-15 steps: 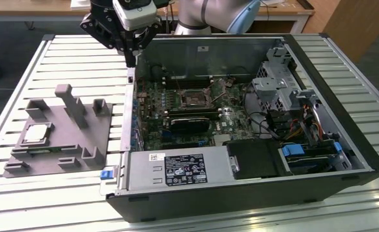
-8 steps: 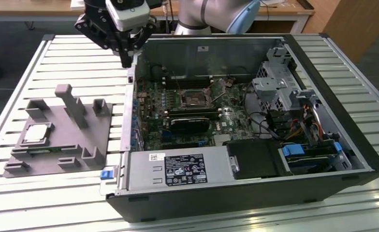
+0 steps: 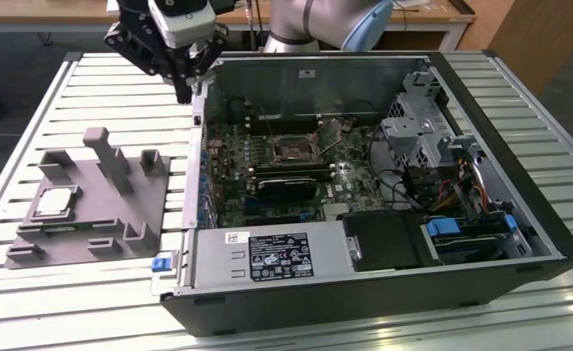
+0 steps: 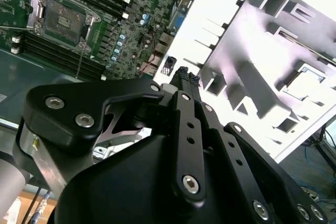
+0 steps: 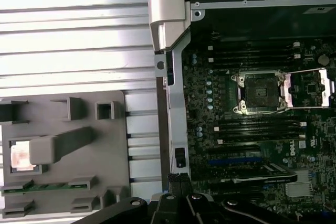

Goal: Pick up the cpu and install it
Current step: 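Reach for the cpu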

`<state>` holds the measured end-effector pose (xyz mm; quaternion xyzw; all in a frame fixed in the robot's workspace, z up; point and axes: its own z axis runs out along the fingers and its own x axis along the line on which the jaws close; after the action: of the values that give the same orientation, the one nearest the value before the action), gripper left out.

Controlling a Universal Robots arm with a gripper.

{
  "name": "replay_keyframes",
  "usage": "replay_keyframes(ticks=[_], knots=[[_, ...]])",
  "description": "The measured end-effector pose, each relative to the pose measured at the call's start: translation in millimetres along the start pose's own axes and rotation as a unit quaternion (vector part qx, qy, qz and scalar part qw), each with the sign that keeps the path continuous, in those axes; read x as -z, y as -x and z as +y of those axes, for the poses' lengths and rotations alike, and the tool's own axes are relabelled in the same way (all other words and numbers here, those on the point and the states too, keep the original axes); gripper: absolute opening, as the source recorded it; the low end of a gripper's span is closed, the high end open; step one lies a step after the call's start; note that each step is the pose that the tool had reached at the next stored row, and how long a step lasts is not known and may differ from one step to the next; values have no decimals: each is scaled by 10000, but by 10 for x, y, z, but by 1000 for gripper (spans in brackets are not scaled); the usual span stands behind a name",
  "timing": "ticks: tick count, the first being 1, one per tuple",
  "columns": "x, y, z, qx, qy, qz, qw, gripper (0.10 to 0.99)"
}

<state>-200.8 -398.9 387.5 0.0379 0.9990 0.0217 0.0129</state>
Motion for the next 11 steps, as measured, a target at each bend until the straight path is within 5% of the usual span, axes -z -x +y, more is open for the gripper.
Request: replay_keyframes(ticks=[11], knots=[[-6,-197,-15,0,0,0,10000,106]])
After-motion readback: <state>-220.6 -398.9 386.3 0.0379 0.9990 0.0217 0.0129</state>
